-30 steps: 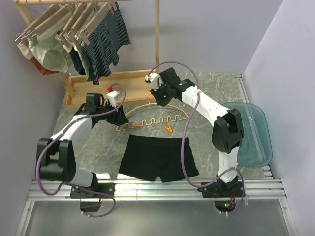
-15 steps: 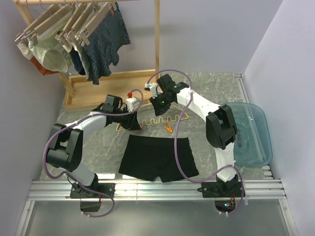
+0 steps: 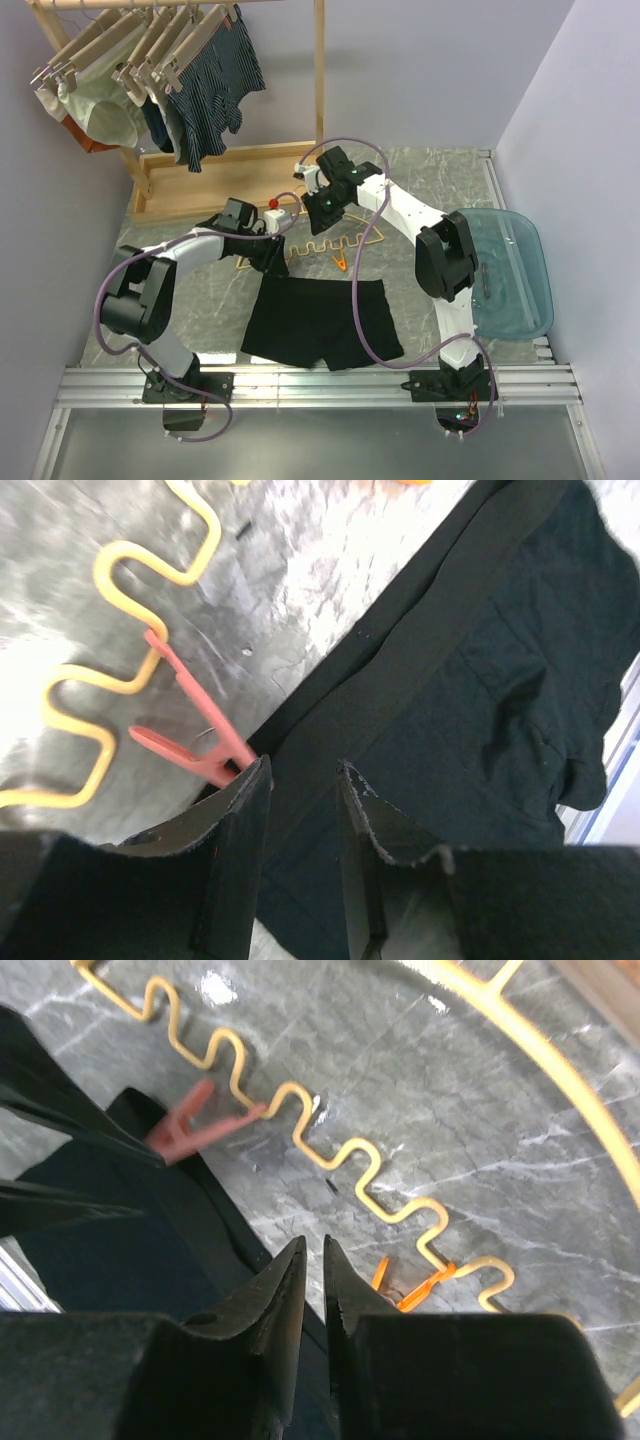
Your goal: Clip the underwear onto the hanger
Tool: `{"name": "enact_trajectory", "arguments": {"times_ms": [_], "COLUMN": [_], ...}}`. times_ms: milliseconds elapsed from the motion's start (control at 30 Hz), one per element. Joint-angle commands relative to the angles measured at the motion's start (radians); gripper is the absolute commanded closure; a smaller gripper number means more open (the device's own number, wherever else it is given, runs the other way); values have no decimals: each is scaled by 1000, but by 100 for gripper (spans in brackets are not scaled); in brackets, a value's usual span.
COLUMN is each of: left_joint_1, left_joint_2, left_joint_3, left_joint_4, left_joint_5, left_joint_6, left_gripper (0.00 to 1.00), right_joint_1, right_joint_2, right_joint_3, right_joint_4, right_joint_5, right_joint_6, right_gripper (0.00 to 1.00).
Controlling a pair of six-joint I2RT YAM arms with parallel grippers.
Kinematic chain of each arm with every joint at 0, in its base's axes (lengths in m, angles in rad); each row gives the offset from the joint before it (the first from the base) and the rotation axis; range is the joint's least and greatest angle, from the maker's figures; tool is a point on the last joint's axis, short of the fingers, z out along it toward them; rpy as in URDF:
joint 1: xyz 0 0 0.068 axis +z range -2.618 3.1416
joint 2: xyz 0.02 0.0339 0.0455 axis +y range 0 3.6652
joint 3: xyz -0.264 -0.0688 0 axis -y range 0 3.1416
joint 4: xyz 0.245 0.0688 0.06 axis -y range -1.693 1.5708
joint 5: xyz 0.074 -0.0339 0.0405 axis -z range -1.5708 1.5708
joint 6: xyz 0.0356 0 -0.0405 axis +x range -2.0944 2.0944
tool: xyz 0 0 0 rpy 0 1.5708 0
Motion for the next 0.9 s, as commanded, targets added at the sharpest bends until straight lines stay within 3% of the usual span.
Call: {"name": "enact_trajectory", "arguments": {"times_ms": [0, 167, 367, 500, 600, 767, 867], "left_joint_1": [-28, -43, -16, 81, 179, 200, 204], "left_joint_2": [40, 60, -127, -308, -377, -489, -486], "left_joint_3": [-2, 5, -13, -37, -50, -148, -150], "left_joint_4": [31, 74, 113, 110, 47, -5, -17], "left_joint_5": [-21, -29, -13, -46, -67, -81, 12], "left_joint_6": [-13, -44, -70, -177, -201, -141, -84], "left_gripper": [62, 59, 45, 32, 28, 28, 41], "right_joint_1": [3, 4, 17, 49, 90, 124, 124], "right_joint_2": [15, 9, 15, 6, 15, 20, 1], "right_joint_3": [66, 66, 80, 84, 90, 37, -9], "right_joint_4": [-30, -40, -53, -54, -57, -33, -10], "right_joint_5": [-3, -14, 15, 55, 80, 52, -1], "right_joint_6": [31, 58, 107, 169, 198, 224, 207], "right_gripper": [80, 79, 75, 59, 50, 50, 51]}}
